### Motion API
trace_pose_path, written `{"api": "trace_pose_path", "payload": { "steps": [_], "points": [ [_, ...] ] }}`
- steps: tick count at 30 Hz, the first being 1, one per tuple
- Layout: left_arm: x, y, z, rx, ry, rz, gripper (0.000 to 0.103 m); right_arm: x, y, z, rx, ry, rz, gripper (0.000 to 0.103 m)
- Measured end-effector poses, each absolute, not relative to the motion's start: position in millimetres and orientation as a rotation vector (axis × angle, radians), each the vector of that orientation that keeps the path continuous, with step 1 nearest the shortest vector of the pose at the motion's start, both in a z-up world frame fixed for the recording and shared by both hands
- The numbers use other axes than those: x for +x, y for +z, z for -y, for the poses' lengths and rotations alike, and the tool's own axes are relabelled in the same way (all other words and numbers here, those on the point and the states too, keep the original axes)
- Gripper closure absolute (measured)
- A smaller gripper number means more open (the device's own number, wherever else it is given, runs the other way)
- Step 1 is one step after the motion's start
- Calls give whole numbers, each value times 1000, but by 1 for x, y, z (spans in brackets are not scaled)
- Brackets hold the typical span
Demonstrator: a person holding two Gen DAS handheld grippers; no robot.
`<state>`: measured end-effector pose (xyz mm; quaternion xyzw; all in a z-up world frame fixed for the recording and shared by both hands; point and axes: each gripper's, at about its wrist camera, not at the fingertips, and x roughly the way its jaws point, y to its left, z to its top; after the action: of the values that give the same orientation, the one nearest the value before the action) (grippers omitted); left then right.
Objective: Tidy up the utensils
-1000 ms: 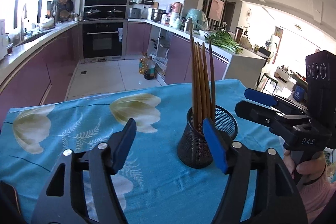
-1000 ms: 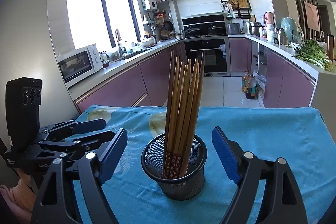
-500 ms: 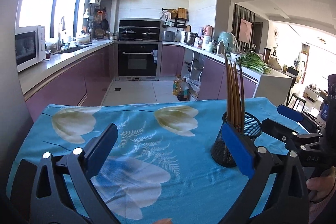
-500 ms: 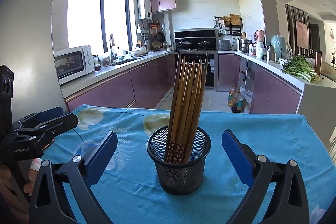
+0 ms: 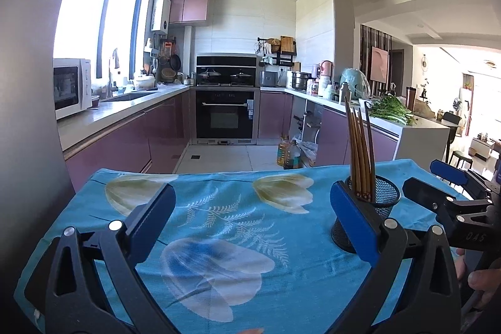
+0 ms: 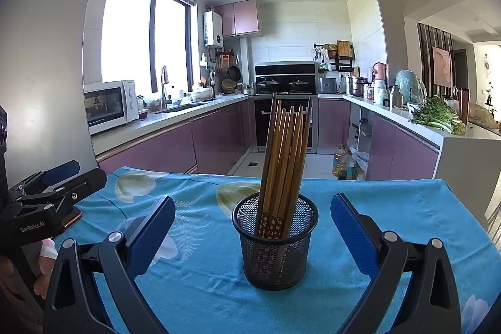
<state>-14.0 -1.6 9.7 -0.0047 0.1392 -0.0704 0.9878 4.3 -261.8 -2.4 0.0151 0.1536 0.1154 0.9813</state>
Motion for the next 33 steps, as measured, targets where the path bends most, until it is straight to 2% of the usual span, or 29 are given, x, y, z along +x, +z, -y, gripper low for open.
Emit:
{"api": "trace_pose_path", "payload": {
  "steps": [33],
  "points": [
    [-30, 15, -1, -2, -47, -213, 6, -5, -2, 263, 30, 170, -259, 7]
  ]
}}
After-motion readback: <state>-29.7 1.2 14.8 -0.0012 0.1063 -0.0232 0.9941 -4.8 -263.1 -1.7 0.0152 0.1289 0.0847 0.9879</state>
